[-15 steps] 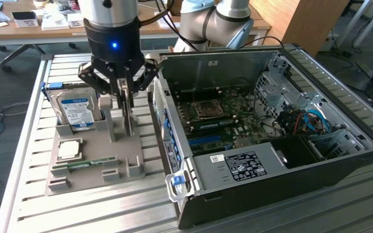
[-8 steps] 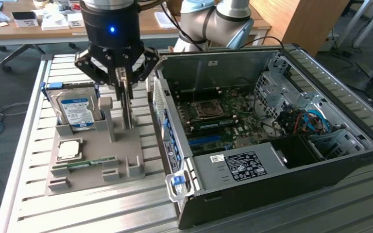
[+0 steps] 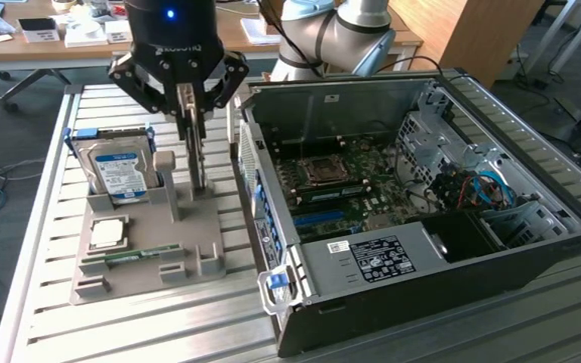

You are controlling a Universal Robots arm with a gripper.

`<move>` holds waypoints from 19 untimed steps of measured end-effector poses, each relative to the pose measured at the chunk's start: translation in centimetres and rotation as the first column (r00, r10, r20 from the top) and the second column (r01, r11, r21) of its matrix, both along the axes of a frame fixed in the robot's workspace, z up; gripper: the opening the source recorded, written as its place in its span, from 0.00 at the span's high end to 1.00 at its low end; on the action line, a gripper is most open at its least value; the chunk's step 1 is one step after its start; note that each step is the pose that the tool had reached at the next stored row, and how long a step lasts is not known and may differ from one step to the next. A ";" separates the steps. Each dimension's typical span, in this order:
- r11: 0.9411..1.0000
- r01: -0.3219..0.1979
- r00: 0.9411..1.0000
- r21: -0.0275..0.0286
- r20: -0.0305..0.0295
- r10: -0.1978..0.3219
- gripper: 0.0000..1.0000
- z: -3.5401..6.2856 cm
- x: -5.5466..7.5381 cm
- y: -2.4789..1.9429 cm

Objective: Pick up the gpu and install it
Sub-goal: 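Pick up the gpu and move the gpu toward the slot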

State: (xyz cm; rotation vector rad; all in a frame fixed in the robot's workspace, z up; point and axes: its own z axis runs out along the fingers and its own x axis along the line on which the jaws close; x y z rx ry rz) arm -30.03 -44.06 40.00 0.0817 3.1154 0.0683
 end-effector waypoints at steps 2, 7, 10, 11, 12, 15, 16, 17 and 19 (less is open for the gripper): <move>1.000 0.000 1.000 0.000 0.000 0.000 0.73 0.45 0.0 0.00; 1.000 0.000 1.000 0.000 0.000 0.000 0.73 1.51 0.0 0.00; 1.000 0.000 1.000 0.000 0.000 0.000 0.73 1.91 0.0 0.00; 1.000 0.000 1.000 0.000 0.000 0.000 0.73 2.06 0.0 0.00; 1.000 0.000 1.000 0.000 0.000 0.000 0.73 2.25 0.0 0.00; 1.000 0.000 1.000 0.001 0.000 0.000 0.73 2.60 0.0 0.00; 1.000 0.000 1.000 0.001 0.000 0.000 0.73 2.60 0.0 0.00; 1.000 0.000 1.000 0.001 0.000 0.000 0.73 2.60 0.0 0.00; 1.000 0.000 1.000 0.001 0.000 0.000 0.73 2.61 0.0 0.00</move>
